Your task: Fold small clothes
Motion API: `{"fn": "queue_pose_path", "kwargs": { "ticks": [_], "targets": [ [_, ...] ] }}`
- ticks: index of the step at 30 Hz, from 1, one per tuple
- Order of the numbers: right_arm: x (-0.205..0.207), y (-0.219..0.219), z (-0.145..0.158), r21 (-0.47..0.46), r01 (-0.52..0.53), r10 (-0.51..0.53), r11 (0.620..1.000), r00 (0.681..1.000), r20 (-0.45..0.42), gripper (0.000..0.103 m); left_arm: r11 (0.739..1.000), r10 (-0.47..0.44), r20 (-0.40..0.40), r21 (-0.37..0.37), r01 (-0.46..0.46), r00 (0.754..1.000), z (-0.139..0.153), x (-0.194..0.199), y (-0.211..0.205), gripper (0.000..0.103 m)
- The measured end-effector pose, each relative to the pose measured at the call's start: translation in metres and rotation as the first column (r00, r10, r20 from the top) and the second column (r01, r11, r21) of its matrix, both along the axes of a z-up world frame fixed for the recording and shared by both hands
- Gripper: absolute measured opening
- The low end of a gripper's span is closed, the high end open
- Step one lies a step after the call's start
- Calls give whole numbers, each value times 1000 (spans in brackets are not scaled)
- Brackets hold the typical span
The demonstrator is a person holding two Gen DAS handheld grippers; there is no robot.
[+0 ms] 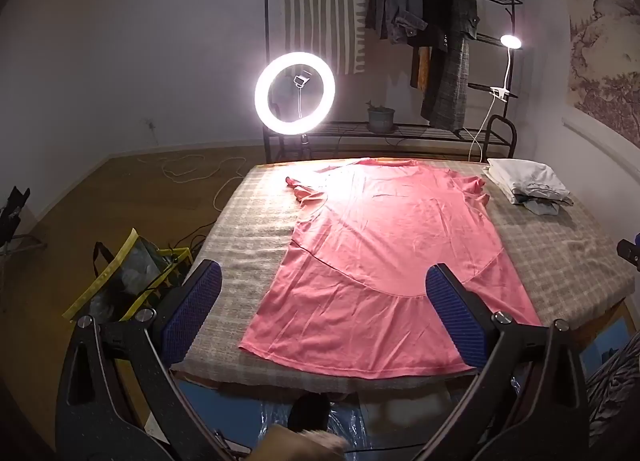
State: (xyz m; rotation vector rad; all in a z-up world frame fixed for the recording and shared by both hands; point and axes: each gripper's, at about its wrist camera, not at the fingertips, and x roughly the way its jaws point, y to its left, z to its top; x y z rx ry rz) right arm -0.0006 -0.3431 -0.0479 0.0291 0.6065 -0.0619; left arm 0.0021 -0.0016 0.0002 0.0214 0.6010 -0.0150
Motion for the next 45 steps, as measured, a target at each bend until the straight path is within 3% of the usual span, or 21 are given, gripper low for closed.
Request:
{"fn": "queue_pose_path", "kwargs": {
  "ticks": [2,11,36,45],
  "targets": [
    [0,0,0,-4,2,-2,1000,1000,3,96,1000,22,35,-10,-22,999,0,-4,1,103],
    [-1,-2,9,-15,9,-9,1000,1000,16,96,1000,27,59,-11,-27,998,9,-5,1,103],
    [-3,2,10,-28,29,-28,999,999,41,96,1000,19,84,-16,-18,996,15,-6,-2,103],
    [-8,2,19,-14,43,-41,999,995,96,96,999,44,152,-33,-39,987,24,-11,1,103]
  ]
}}
